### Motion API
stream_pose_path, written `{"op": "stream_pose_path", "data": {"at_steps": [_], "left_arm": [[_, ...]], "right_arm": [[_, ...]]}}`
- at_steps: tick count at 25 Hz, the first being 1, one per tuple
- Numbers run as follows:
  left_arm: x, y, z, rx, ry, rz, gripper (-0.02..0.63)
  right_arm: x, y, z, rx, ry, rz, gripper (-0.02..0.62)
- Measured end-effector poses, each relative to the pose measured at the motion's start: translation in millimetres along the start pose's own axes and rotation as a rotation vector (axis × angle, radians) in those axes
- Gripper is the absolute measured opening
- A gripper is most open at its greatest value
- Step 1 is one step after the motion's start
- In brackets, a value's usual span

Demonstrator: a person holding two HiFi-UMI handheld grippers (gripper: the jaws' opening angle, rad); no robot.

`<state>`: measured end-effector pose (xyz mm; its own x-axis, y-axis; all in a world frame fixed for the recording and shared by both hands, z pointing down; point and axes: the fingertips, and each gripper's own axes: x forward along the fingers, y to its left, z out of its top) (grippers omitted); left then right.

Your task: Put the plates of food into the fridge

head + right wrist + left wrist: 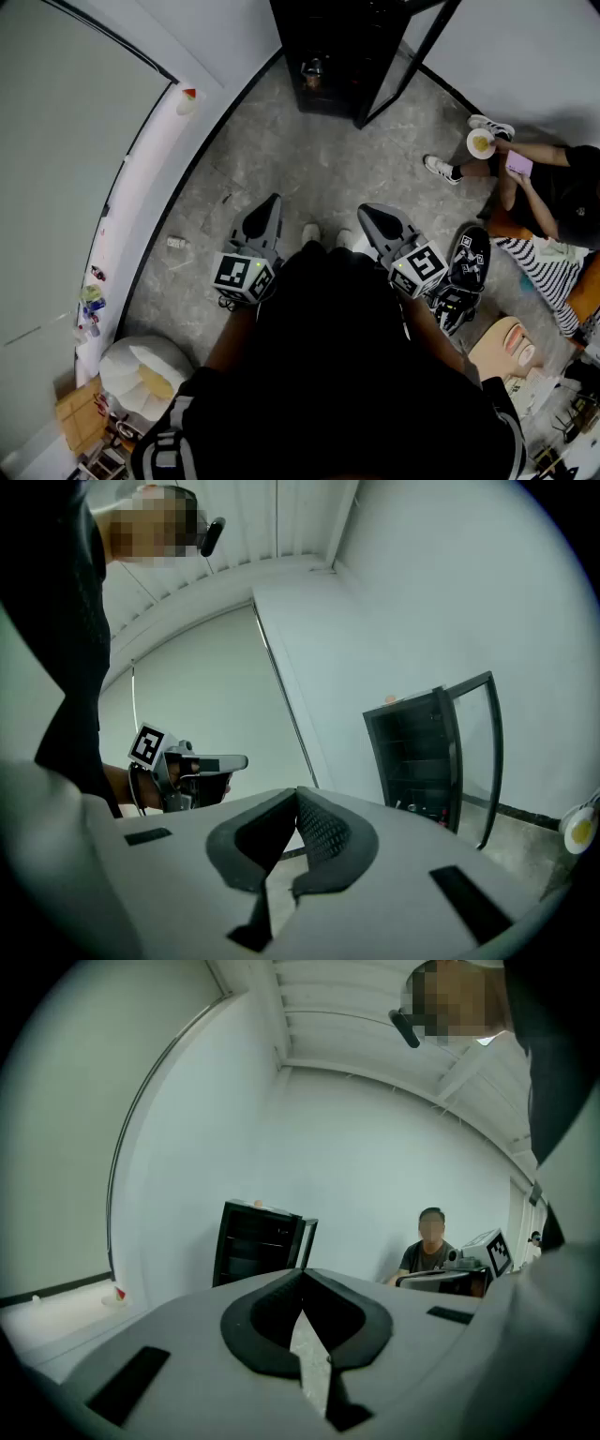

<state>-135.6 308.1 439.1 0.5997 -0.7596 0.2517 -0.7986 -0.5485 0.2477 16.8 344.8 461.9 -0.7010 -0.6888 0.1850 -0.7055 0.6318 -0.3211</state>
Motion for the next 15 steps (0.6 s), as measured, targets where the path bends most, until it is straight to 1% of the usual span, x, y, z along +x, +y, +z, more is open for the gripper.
{"op": "stream_pose_path", "data": {"at_steps": [3, 8, 12, 15], "left_arm": [[3, 0, -2, 0.005, 0.005, 0.011, 0.021], [6, -4, -5, 0.01, 0.014, 0.015, 0.021], [10, -11, -6, 0.016, 0.021, 0.022, 0.021], [12, -13, -6, 0.018, 0.03, 0.036, 0.021]], "right_arm": [[-1, -3, -2, -0.006, -0.001, 0.007, 0.025], [-8, -10, -6, -0.002, 0.011, -0.008, 0.025], [-17, -19, -12, 0.036, 0.016, -0.02, 0.025], [-23, -26, -11, 0.078, -0.019, -0.019, 0.026]]}}
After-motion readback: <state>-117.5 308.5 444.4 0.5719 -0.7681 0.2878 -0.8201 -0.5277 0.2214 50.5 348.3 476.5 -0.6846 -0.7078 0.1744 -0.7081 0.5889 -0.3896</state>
